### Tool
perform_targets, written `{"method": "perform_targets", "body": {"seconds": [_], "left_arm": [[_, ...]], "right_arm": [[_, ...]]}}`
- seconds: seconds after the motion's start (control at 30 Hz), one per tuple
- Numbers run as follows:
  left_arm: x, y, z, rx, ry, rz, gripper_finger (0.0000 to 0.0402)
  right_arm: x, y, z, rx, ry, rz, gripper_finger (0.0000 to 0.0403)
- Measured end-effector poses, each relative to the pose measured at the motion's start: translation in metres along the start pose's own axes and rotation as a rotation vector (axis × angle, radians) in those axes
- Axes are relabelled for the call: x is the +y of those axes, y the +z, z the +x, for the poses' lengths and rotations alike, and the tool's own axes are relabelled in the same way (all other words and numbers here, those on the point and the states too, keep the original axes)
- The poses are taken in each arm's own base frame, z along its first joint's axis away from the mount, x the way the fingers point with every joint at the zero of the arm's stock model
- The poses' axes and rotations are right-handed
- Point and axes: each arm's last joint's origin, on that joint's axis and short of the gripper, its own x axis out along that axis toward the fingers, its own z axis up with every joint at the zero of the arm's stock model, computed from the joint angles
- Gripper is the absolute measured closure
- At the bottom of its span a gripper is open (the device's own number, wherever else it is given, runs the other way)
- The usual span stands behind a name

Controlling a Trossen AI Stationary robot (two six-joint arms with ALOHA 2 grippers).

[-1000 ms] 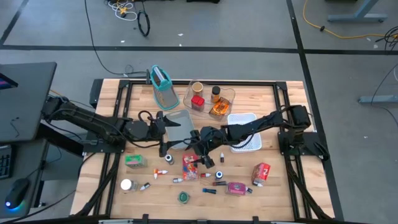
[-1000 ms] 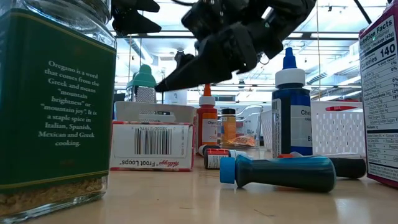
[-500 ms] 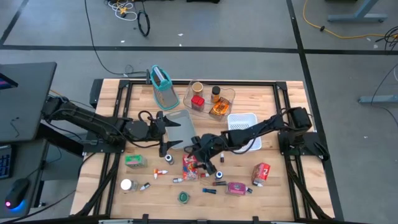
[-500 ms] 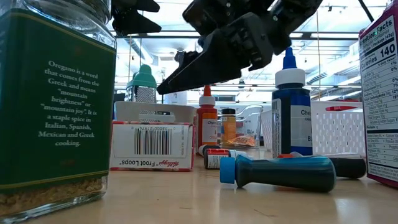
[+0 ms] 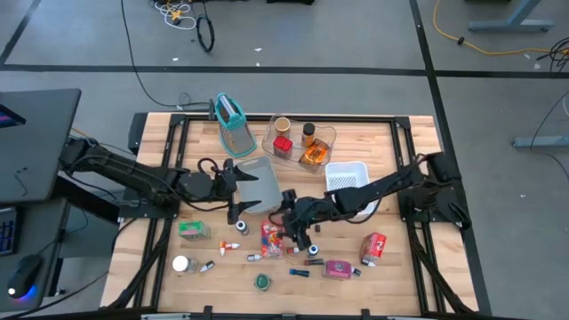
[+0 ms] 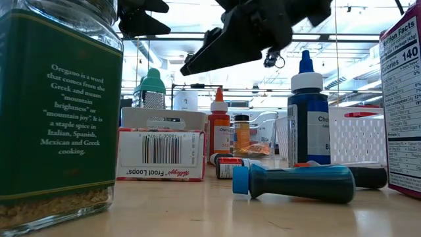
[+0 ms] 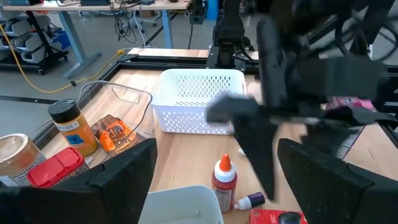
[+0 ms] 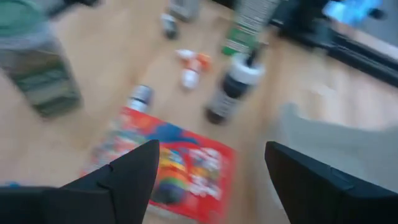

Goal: Pick & Place Kitchen Items
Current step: Put the large orange food coloring bottle into the gray bin

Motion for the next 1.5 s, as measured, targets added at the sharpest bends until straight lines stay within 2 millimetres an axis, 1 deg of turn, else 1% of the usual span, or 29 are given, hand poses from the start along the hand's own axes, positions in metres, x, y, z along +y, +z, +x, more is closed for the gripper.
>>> {"method": "perform_targets", "body": {"seconds": [0.13, 0.23, 0.33, 0.47, 0.73, 0.8, 0.93, 1.33, 1.43, 1.5], "left_arm": [[0.000, 0.000, 0.000, 0.000, 0.000, -0.001, 0.0060], [0.000, 0.000, 0.000, -0.001, 0.000, -0.003, 0.0060], [0.000, 0.000, 0.000, -0.001, 0.000, -0.003, 0.0060], [0.000, 0.000, 0.000, -0.001, 0.000, -0.003, 0.0060], [0.000, 0.000, 0.000, -0.001, 0.000, -0.003, 0.0060], [0.000, 0.000, 0.000, -0.002, 0.000, -0.004, 0.0060], [0.000, 0.000, 0.000, -0.004, -0.001, -0.005, 0.0060], [0.000, 0.000, 0.000, -0.004, 0.000, -0.006, 0.0060], [0.000, 0.000, 0.000, -0.004, 0.000, -0.005, 0.0060], [0.000, 0.000, 0.000, -0.004, 0.000, -0.005, 0.0060]], "right_arm": [[-0.015, 0.002, -0.013, 0.042, -0.134, 0.059, 0.0099], [-0.025, -0.004, -0.016, 0.085, -0.145, 0.146, 0.0099], [-0.030, -0.014, -0.016, 0.156, -0.134, 0.233, 0.0099], [-0.031, -0.024, -0.016, 0.243, -0.130, 0.276, 0.0104], [-0.030, -0.026, -0.013, 0.248, -0.128, 0.334, 0.0130], [-0.030, -0.026, -0.011, 0.246, -0.130, 0.353, 0.0143], [-0.030, -0.028, -0.011, 0.252, -0.133, 0.376, 0.0182], [-0.032, -0.025, -0.013, 0.235, -0.162, 0.392, 0.0336], [-0.032, -0.024, -0.016, 0.239, -0.162, 0.376, 0.0360], [-0.033, -0.021, -0.020, 0.229, -0.162, 0.372, 0.0360]]}}
